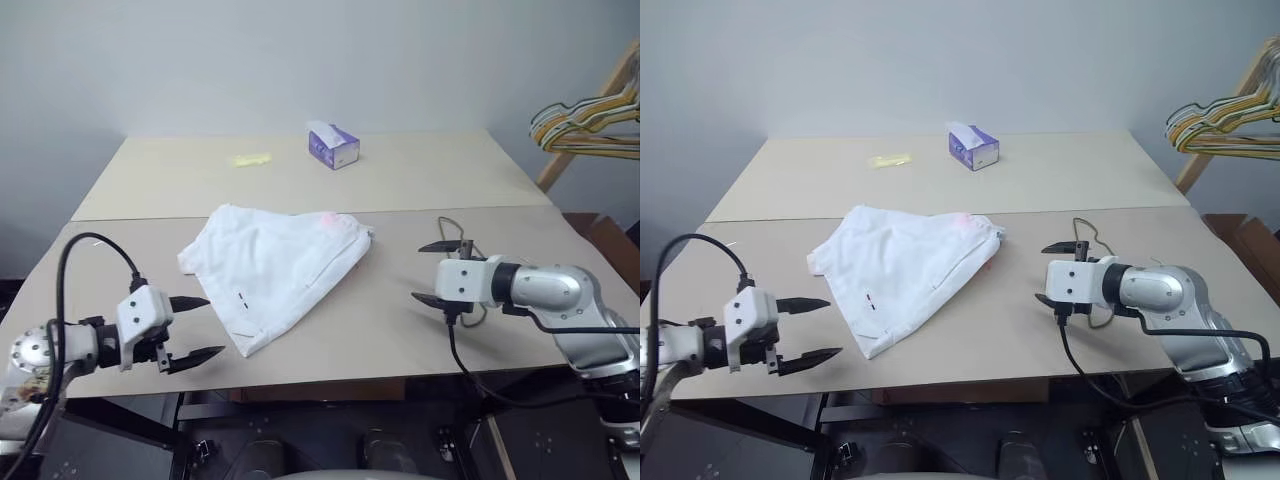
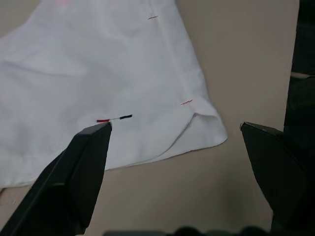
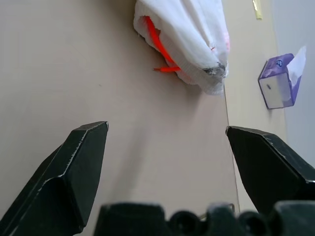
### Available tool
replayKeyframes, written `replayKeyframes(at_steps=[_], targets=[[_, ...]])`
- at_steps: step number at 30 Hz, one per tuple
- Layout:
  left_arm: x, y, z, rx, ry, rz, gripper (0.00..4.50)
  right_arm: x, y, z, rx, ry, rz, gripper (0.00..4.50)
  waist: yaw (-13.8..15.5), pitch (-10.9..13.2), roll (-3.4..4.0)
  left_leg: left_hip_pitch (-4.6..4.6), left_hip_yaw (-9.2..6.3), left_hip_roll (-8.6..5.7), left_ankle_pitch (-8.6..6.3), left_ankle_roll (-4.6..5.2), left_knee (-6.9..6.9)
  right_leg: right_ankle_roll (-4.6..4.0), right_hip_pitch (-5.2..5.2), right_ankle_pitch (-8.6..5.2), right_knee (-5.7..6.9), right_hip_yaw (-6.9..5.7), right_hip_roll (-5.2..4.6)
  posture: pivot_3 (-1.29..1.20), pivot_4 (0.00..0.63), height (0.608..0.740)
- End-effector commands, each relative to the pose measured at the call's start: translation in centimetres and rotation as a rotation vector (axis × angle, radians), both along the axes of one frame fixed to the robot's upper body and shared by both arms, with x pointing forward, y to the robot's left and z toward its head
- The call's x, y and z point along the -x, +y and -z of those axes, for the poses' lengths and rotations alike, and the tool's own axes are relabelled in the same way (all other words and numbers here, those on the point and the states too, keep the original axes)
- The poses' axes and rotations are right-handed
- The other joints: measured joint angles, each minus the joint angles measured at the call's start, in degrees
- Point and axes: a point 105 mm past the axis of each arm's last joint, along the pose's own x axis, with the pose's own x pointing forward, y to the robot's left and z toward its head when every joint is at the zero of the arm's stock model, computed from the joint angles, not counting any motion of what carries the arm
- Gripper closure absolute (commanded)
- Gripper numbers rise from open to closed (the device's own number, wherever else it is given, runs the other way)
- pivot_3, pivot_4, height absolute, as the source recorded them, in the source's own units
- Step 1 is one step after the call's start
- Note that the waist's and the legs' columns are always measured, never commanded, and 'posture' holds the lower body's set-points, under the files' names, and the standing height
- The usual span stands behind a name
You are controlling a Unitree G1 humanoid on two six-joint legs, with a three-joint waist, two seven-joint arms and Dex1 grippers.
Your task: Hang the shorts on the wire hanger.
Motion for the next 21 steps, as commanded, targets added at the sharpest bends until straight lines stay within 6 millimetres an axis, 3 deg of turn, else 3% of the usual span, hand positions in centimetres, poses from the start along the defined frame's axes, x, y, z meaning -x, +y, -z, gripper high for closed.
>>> replayKeyframes(at_steps=[1, 10, 13, 21], targets=[[-0.4, -0.8, 0.8, -0.011, -0.005, 0.022, 0.0, 0.0, 0.2, -1.5, -0.025, -0.063, 0.023, 0.03, -0.35, 0.0, 0.0, -0.02, -0.01, 0.0, 0.0, 0.0, 0.0, 0.0, -0.01, 0.0, 0.0, 0.0, 0.01, 0.02, 0.0, 0.74], [-1.0, -1.8, 4.1, -0.093, 0.002, 0.032, 0.0, 0.2, 0.4, -1.4, -0.028, -0.067, 0.036, 0.03, -1.65, 0.0, 0.0, 0.02, -0.02, 0.0, 0.0, 0.0, 0.0, -0.02, 0.02, 0.01, 0.01, 0.0, 0.01, 0.01, 0.0, 0.74], [-1.2, -1.8, 4.8, -0.109, 0.005, 0.025, 0.59, 0.2, 0.4, -1.4, -0.025, -0.067, 0.035, 0.0, -1.77, -0.01, -0.01, 0.0, -0.02, 0.0, 0.0, 0.0, 0.0, -0.01, 0.01, 0.02, -0.01, 0.0, 0.01, 0.01, 0.0, 0.74], [-1.4, -2.3, 5.9, -0.107, 0.024, 0.03, 3.3, -0.1, 0.6, -1.4, -0.02, -0.073, 0.031, 0.0, -1.73, -0.05, 0.05, 0.05, -0.02, 0.0, 0.0, 0.0, 0.0, -0.01, 0.05, 0.02, 0.03, 0.01, 0.01, 0.01, 0.0, 0.74]])
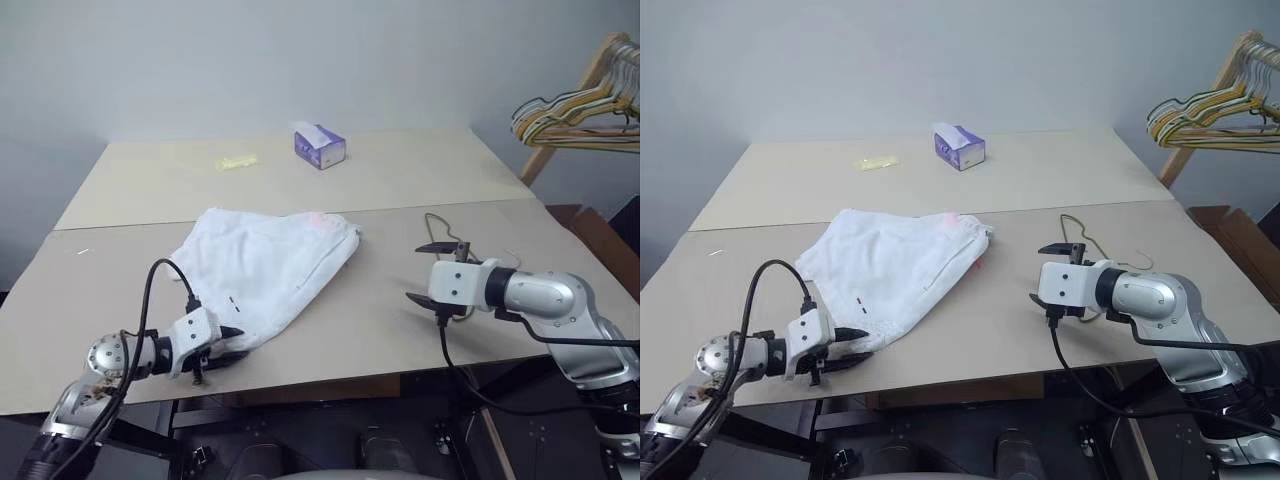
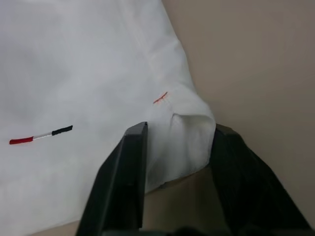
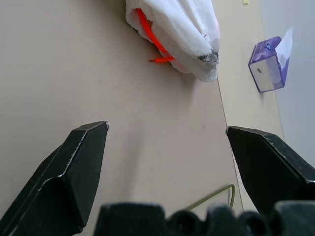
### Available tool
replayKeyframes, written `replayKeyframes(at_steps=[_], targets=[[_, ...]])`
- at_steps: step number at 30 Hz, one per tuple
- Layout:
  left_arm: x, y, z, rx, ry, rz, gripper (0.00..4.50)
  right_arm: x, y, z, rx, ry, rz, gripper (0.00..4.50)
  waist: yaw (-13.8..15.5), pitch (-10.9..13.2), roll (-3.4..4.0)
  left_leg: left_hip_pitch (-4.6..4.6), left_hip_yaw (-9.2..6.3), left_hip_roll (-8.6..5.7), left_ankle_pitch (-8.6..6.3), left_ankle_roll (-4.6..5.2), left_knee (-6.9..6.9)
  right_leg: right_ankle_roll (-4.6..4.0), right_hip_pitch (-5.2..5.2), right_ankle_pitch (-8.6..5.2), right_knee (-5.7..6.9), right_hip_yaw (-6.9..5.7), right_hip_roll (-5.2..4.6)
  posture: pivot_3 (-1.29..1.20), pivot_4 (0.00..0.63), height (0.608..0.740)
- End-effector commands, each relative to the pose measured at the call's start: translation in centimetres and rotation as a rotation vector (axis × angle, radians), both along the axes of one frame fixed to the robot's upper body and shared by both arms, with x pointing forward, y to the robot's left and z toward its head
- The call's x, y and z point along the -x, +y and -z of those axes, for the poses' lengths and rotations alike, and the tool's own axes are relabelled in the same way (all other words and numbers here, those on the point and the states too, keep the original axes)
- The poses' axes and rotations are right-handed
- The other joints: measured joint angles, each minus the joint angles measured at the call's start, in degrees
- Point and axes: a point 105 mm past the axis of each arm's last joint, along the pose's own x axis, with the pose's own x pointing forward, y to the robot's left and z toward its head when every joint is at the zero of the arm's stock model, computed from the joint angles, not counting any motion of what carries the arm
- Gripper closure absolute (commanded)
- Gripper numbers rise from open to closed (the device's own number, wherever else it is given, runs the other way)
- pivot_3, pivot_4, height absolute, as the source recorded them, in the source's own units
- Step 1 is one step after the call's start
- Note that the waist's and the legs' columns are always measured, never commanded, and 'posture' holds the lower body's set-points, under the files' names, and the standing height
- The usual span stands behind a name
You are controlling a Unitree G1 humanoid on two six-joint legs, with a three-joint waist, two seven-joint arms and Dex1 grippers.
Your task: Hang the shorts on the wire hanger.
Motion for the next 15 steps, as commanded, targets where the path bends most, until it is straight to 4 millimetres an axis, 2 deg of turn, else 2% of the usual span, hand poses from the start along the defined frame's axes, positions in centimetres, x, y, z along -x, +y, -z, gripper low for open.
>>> replayKeyframes(at_steps=[1, 3, 4, 9, 15], targets=[[-0.2, 0.0, 0.5, -0.035, -0.006, 0.003, 3.6, -0.4, 0.2, -1.4, -0.005, -0.06, -0.001, 0.0, 0.0, 0.0, 0.0, 0.0, 0.0, 0.0, 0.0, 0.0, 0.0, 0.0, 0.0, 0.0, 0.0, 0.0, 0.0, 0.01, 0.0, 0.74], [-0.1, 0.1, 0.6, -0.048, -0.009, 0.009, 4.28, -0.4, 0.3, -1.4, -0.003, -0.061, -0.008, 0.0, 0.03, -0.01, 0.01, -0.01, 0.0, 0.0, 0.0, 0.0, 0.0, 0.0, -0.01, 0.0, -0.01, 0.0, 0.0, 0.01, 0.0, 0.74], [-0.2, 0.3, 0.6, -0.055, -0.015, 0.004, 4.48, -0.5, 0.4, -1.4, 0.0, -0.062, -0.011, 0.0, 0.04, -0.01, 0.01, -0.01, 0.0, 0.0, 0.0, 0.0, 0.0, 0.0, 0.0, 0.0, -0.01, 0.0, 0.0, 0.01, 0.0, 0.74], [0.0, 1.4, -0.6, -0.086, -0.057, -0.014, 4.48, -2.2, 0.7, -1.1, 0.048, -0.114, 0.014, 0.0, -0.37, -0.05, 0.04, 0.02, 0.02, 0.02, 0.0, 0.0, 0.0, 0.0, -0.02, 0.0, 0.01, 0.01, 0.01, 0.01, 0.0, 0.74], [1.4, 2.8, -4.5, -0.045, -0.114, -0.002, 4.48, -5.5, 1.4, 0.2, 0.147, -0.22, -0.014, 0.0, -1.7, -0.04, 0.02, -0.05, 0.02, 0.1, 0.0, 0.0, -0.04, -0.03, -0.12, -0.01, 0.0, 0.04, 0.07, 0.04, 0.0, 0.74]])
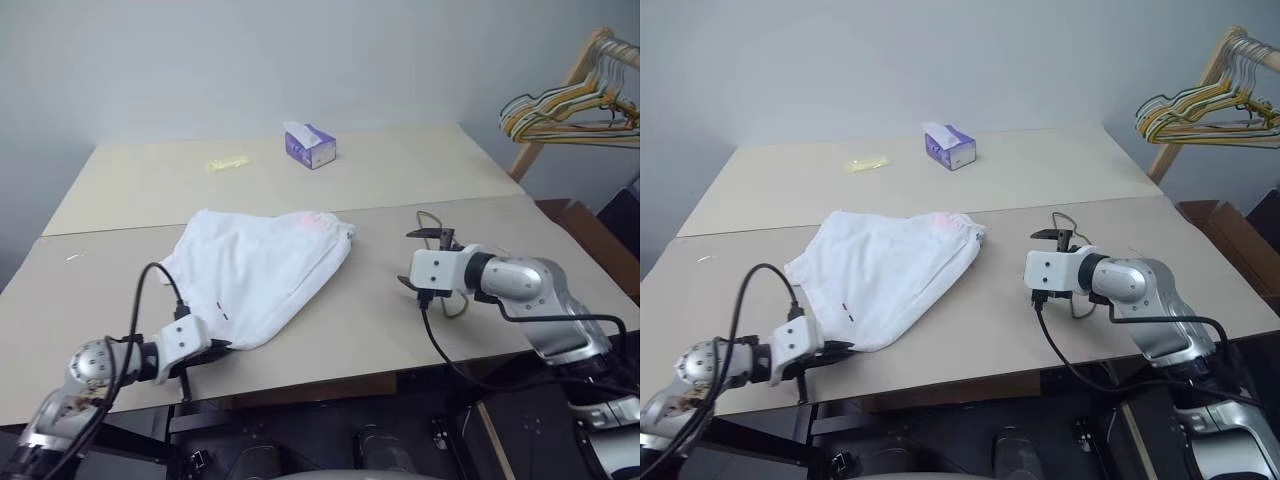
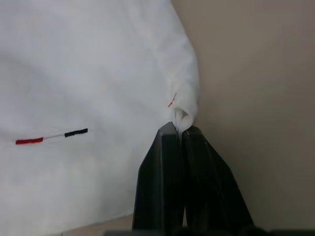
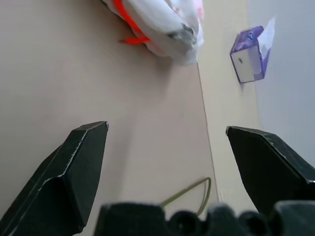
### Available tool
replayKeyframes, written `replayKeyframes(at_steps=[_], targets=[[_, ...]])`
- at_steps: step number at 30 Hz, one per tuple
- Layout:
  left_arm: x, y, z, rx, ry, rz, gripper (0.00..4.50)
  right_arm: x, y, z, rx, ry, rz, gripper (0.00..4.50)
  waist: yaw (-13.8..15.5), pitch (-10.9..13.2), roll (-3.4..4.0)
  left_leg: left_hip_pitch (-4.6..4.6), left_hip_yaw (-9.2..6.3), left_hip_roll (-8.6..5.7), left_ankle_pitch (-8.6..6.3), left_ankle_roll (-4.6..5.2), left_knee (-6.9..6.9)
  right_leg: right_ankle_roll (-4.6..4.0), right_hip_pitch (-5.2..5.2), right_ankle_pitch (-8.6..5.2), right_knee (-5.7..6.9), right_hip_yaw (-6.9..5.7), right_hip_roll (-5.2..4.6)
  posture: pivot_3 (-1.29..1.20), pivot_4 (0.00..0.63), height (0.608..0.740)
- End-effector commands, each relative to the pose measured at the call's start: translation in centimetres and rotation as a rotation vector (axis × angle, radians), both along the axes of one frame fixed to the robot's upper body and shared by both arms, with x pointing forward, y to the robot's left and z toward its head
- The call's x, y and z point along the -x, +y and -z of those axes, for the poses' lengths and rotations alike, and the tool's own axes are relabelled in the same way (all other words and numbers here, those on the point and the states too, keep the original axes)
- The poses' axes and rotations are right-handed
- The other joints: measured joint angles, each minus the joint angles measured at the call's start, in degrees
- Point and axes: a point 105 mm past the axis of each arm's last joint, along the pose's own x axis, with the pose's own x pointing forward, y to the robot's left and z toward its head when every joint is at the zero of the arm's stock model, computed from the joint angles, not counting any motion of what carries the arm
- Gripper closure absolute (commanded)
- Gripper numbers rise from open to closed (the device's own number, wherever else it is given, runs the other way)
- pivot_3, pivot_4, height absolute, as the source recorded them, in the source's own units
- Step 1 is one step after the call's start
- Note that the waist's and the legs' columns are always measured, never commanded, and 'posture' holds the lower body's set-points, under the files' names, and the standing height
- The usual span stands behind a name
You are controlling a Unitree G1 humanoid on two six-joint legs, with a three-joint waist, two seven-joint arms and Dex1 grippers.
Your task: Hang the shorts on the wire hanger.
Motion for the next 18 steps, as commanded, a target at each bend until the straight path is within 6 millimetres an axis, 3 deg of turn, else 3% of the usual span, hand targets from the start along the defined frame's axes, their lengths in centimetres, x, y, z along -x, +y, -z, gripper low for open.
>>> replayKeyframes(at_steps=[1, 6, 10, 18], targets=[[0.2, 0.6, -3.3, 0.005, -0.078, 0.023, 4.48, -2.1, 0.7, -0.1, 0.081, -0.136, -0.035, 0.0, -0.02, 0.0, -0.01, 0.0, 0.01, 0.01, 0.0, 0.0, 0.01, -0.01, 0.0, 0.0, 0.0, 0.0, 0.0, 0.04, 0.0, 0.74], [1.3, 1.4, -4.8, -0.013, -0.085, 0.031, 4.48, -4.0, 3.2, 0.9, 0.13, -0.24, -0.145, 0.0, -0.03, 0.01, 0.01, 0.01, 0.01, 0.0, 0.0, 0.0, -0.03, -0.03, -0.01, -0.01, 0.01, 0.0, -0.01, 0.08, 0.0, 0.74], [2.0, 1.6, -4.9, -0.026, -0.068, 0.033, 4.48, -5.0, 5.0, 1.1, 0.139, -0.316, -0.21, 0.0, 0.02, 0.02, 0.01, 0.0, -0.02, 0.0, 0.0, 0.0, -0.03, -0.05, -0.02, -0.01, 0.03, 0.0, 0.0, 0.09, 0.0, 0.74], [2.3, 1.5, -4.9, -0.034, -0.064, 0.029, 4.48, -6.8, 7.1, -0.1, 0.131, -0.429, -0.259, 0.0, 0.25, 0.02, 0.02, 0.0, -0.03, 0.0, 0.01, -0.02, -0.04, -0.08, -0.02, 0.01, 0.05, 0.0, 0.0, 0.11, 0.0, 0.74]])
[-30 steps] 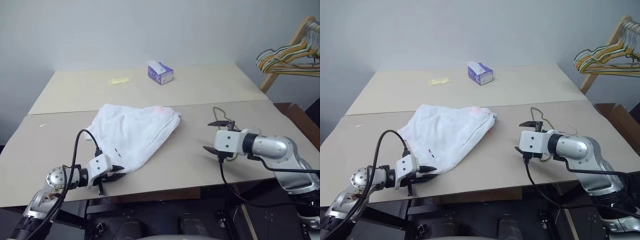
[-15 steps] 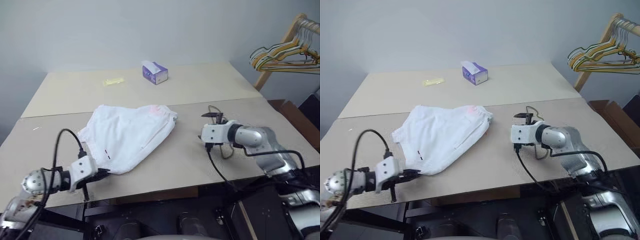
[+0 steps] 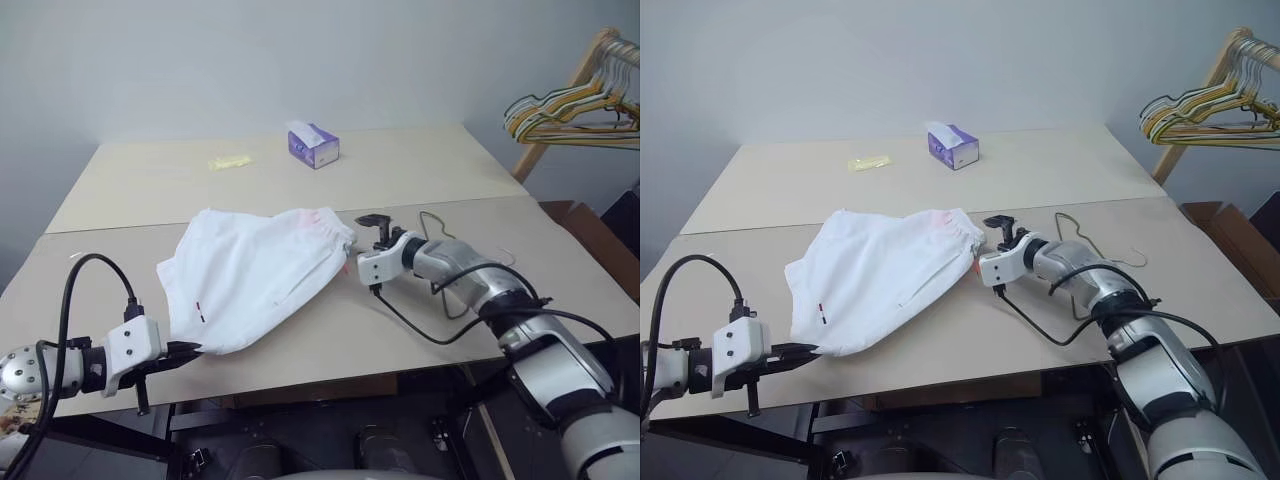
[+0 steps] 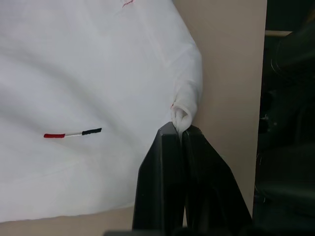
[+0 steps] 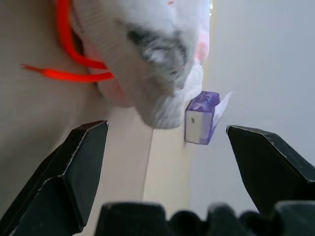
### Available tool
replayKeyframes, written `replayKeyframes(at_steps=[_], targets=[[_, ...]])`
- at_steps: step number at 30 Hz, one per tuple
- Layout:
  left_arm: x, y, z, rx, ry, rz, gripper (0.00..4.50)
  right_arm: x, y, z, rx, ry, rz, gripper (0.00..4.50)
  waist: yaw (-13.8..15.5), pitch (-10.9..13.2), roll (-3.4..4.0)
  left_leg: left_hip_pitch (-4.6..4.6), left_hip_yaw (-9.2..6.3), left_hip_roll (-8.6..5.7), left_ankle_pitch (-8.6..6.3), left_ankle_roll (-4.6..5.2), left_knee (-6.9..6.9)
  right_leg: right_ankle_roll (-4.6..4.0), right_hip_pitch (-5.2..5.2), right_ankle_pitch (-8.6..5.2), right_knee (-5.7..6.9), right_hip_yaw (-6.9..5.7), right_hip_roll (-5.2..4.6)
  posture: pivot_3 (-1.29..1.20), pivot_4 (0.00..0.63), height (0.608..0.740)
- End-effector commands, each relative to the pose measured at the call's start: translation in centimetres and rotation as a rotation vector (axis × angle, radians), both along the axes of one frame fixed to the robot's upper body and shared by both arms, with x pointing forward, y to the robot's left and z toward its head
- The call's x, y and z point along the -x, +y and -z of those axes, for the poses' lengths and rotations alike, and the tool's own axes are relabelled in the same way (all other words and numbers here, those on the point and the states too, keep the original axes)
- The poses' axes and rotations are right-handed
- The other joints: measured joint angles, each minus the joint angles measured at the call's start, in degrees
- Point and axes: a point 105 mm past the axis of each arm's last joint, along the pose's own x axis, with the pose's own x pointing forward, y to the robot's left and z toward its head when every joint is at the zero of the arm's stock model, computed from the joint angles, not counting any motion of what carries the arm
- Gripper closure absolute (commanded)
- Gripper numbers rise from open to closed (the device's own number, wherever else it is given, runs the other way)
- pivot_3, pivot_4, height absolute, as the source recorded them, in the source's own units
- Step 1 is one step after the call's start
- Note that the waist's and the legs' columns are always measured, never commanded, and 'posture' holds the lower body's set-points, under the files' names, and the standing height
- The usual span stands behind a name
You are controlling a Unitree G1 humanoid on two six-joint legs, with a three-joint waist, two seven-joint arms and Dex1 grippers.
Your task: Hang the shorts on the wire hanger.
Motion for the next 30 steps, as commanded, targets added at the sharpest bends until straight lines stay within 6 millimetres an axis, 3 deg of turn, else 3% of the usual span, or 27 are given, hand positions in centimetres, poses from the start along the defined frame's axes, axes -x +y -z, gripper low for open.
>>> replayKeyframes(at_steps=[1, 4, 14, 15, 19, 24, 27, 30], targets=[[-0.2, -0.1, -0.9, -0.01, -0.037, 0.006, 4.48, -0.4, 0.7, -1.9, -0.021, -0.051, -0.051, 0.0, 0.08, 0.0, 0.0, 0.0, 0.0, 0.0, 0.0, 0.0, 0.0, 0.0, 0.01, 0.0, 0.0, 0.0, 0.0, 0.11, 0.0, 0.74], [-0.1, -0.2, -0.9, -0.008, -0.036, 0.007, 4.5, -0.1, 1.1, -1.5, 0.002, -0.033, -0.09, 0.67, 0.04, 0.0, 0.0, 0.0, -0.01, 0.0, 0.0, 0.0, -0.03, 0.0, 0.01, 0.0, -0.02, 0.0, 0.0, 0.1, 0.0, 0.74], [0.1, -0.3, -1.1, 0.0, -0.013, 0.031, 4.5, -0.1, 2.2, -0.6, 0.044, -0.014, -0.143, 4.27, -0.43, 0.0, 0.0, 0.04, 0.0, 0.02, 0.0, 0.0, -0.04, -0.03, 0.0, 0.0, 0.04, 0.0, 0.01, 0.1, 0.0, 0.74], [0.1, -0.2, -1.1, -0.001, -0.012, 0.03, 4.5, -0.2, 2.2, -0.7, 0.04, -0.016, -0.141, 4.46, -0.43, 0.0, 0.0, 0.04, 0.0, 0.02, 0.0, 0.0, -0.04, -0.03, -0.01, 0.0, 0.04, 0.0, 0.02, 0.1, 0.0, 0.74], [-0.1, 0.1, -1.0, -0.023, -0.023, 0.017, 4.5, -0.4, 2.0, -0.7, 0.044, -0.011, -0.129, 4.46, -0.3, 0.0, 0.0, 0.03, -0.02, 0.02, 0.0, 0.0, -0.05, -0.05, -0.01, -0.01, 0.05, 0.0, 0.02, 0.1, 0.0, 0.74], [-2.8, 0.5, -1.9, -0.032, -0.148, -0.063, 4.5, -0.8, 0.5, -2.3, 0.047, -0.035, -0.082, 4.46, 0.25, 0.01, 0.02, 0.03, -0.06, 0.02, 0.02, -0.03, -0.03, -0.05, 0.01, -0.01, 0.05, -0.04, 0.02, 0.1, 0.0, 0.74], [-2.0, -0.2, -3.4, 0.051, -0.109, -0.013, 4.5, 1.3, -1.4, -3.2, 0.079, 0.01, -0.107, 4.46, 0.65, 0.01, 0.02, 0.0, -0.09, 0.02, 0.03, -0.05, -0.04, -0.05, -0.01, -0.01, 0.02, -0.06, 0.01, 0.08, 0.0, 0.74], [-0.1, -0.2, -3.2, 0.042, -0.013, 0.063, 4.5, 5.2, -2.9, -2.5, 0.127, 0.119, -0.144, 4.46, 1.15, -0.01, 0.0, -0.04, -0.09, 0.02, -0.07, -0.01, -0.08, 0.04, -0.02, -0.06, -0.06, -0.08, -0.02, 0.06, 0.0, 0.74]])
